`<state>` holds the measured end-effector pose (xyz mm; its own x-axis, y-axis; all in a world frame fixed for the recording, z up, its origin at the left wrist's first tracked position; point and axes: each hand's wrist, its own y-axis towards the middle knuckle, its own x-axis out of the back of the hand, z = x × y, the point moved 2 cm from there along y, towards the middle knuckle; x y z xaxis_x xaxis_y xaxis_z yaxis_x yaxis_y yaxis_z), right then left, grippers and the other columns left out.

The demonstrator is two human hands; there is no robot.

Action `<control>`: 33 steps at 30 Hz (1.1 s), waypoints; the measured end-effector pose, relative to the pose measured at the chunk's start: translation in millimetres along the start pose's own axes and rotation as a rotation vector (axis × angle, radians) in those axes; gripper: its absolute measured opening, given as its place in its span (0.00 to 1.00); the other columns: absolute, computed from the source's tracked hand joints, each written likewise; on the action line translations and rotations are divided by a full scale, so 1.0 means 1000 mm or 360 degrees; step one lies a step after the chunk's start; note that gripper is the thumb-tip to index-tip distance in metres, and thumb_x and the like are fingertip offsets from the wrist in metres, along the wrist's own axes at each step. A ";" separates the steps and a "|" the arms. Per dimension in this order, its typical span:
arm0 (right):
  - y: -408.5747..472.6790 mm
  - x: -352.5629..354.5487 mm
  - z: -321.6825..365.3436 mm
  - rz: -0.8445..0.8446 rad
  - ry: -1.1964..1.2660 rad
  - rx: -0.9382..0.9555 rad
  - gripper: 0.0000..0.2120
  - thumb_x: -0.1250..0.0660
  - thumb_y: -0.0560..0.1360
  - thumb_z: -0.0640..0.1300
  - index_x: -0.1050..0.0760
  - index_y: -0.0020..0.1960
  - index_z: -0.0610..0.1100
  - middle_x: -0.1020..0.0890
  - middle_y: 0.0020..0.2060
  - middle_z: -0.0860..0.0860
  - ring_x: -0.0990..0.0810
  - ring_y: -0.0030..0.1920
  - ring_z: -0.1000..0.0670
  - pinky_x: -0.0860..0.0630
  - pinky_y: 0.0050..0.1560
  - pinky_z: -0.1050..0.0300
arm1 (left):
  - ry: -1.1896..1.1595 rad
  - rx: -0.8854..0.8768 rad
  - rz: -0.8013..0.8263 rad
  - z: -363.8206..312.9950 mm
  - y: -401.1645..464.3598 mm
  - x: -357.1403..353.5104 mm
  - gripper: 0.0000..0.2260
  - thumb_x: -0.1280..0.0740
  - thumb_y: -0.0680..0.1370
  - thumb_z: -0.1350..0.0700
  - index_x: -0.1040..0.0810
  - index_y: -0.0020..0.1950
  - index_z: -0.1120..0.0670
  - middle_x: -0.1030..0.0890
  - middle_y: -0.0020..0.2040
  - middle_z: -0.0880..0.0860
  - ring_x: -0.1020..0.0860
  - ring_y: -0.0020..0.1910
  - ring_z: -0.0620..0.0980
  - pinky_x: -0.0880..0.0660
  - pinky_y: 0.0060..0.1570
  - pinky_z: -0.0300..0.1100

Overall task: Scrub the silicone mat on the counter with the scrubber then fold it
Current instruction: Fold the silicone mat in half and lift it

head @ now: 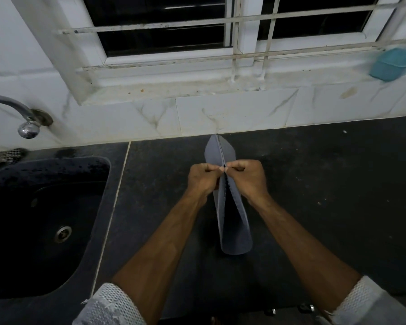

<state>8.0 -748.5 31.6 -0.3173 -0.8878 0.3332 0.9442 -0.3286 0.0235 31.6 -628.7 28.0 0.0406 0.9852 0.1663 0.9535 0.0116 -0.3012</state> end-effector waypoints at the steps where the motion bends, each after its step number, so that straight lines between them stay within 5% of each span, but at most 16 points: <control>1: 0.000 0.001 0.000 -0.0008 -0.0007 0.0011 0.07 0.29 0.71 0.38 0.18 0.49 0.41 0.16 0.41 0.49 0.18 0.41 0.55 0.22 0.42 0.64 | 0.0009 0.0006 -0.0002 0.001 0.000 -0.001 0.04 0.30 0.76 0.59 0.19 0.44 0.59 0.19 0.37 0.53 0.23 0.33 0.44 0.29 0.25 0.29; 7: 0.001 0.002 -0.007 0.0000 -0.0073 -0.0007 0.09 0.31 0.73 0.38 0.19 0.53 0.40 0.16 0.47 0.47 0.19 0.46 0.53 0.22 0.48 0.61 | 0.0018 0.0030 0.0049 0.003 0.001 -0.006 0.03 0.30 0.76 0.60 0.18 0.45 0.59 0.17 0.42 0.57 0.20 0.40 0.50 0.23 0.33 0.36; 10: 0.000 0.002 -0.009 -0.0003 -0.0074 -0.0009 0.10 0.32 0.74 0.38 0.20 0.54 0.41 0.17 0.48 0.49 0.20 0.46 0.56 0.25 0.44 0.68 | 0.0003 0.0019 0.0063 0.001 0.001 -0.008 0.03 0.30 0.76 0.60 0.18 0.43 0.58 0.17 0.43 0.58 0.19 0.41 0.52 0.21 0.37 0.40; 14: -0.004 0.002 -0.007 0.0104 -0.0041 -0.0042 0.05 0.31 0.72 0.41 0.20 0.48 0.47 0.19 0.40 0.56 0.21 0.41 0.58 0.24 0.43 0.66 | 0.0023 0.0026 0.0049 0.000 0.002 -0.009 0.04 0.30 0.76 0.61 0.19 0.41 0.56 0.18 0.39 0.55 0.20 0.37 0.48 0.24 0.31 0.35; 17: -0.007 0.001 -0.006 0.0175 -0.0118 0.0018 0.05 0.30 0.69 0.37 0.21 0.44 0.43 0.19 0.36 0.51 0.19 0.39 0.55 0.24 0.35 0.68 | 0.0024 0.0062 0.0077 0.001 0.002 -0.010 0.02 0.30 0.76 0.61 0.19 0.44 0.59 0.17 0.41 0.57 0.20 0.37 0.48 0.22 0.32 0.36; 21: -0.011 0.007 -0.004 0.0129 -0.0110 0.0122 0.13 0.30 0.68 0.34 0.23 0.37 0.52 0.23 0.31 0.60 0.23 0.34 0.68 0.29 0.31 0.77 | 0.0056 0.0040 0.0156 -0.001 0.000 -0.009 0.06 0.30 0.76 0.59 0.18 0.46 0.62 0.17 0.41 0.58 0.20 0.37 0.47 0.20 0.36 0.36; 23: -0.012 0.012 -0.004 0.0072 -0.0077 0.0162 0.16 0.30 0.70 0.35 0.25 0.36 0.56 0.23 0.31 0.61 0.23 0.34 0.69 0.28 0.32 0.77 | 0.0139 -0.0037 0.0199 -0.004 -0.001 -0.008 0.07 0.31 0.77 0.58 0.18 0.47 0.62 0.17 0.40 0.57 0.20 0.36 0.46 0.21 0.35 0.34; 28: -0.010 0.024 0.000 0.0067 -0.0106 0.0151 0.07 0.31 0.72 0.37 0.19 0.48 0.45 0.20 0.37 0.58 0.21 0.38 0.62 0.26 0.36 0.72 | 0.0469 -0.0272 0.0217 -0.014 -0.003 0.000 0.07 0.31 0.77 0.57 0.17 0.48 0.61 0.17 0.45 0.56 0.19 0.45 0.50 0.21 0.47 0.41; 33: -0.004 0.033 0.013 0.0233 -0.0169 0.0085 0.09 0.31 0.71 0.36 0.19 0.50 0.45 0.17 0.43 0.53 0.20 0.44 0.57 0.23 0.45 0.63 | 0.0775 -0.0770 0.0081 -0.038 -0.003 0.028 0.07 0.32 0.77 0.58 0.18 0.54 0.57 0.18 0.53 0.53 0.21 0.51 0.47 0.24 0.53 0.39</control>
<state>-5.0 -772.3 54.7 -0.1678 -0.8849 0.4345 0.9838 -0.1783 0.0168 41.1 -607.2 69.4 0.1108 0.7923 0.6000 0.9684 -0.2219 0.1141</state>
